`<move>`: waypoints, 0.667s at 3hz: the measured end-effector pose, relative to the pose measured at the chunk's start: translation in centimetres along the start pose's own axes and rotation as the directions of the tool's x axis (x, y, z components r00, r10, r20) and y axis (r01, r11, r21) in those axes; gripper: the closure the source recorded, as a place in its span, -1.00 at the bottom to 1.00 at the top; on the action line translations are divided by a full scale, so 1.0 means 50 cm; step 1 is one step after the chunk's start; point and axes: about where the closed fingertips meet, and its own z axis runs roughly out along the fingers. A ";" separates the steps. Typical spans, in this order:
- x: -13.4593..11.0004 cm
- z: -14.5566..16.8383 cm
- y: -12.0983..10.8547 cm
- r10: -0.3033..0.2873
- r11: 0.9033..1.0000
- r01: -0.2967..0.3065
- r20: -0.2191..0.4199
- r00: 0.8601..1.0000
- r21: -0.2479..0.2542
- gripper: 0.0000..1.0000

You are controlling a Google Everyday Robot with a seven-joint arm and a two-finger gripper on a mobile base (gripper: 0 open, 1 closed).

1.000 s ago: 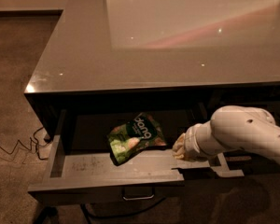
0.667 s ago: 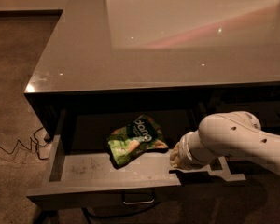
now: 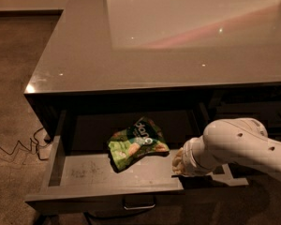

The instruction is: Open top drawer

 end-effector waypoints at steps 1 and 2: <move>0.017 -0.004 0.025 0.011 1.000 -0.011 -0.006 1.000 -0.008 1.00; 0.034 -0.006 0.057 0.021 0.999 -0.021 -0.012 1.000 -0.027 1.00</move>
Offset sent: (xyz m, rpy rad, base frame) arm -0.0718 -0.0323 -0.0234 -0.0108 0.0861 -0.0318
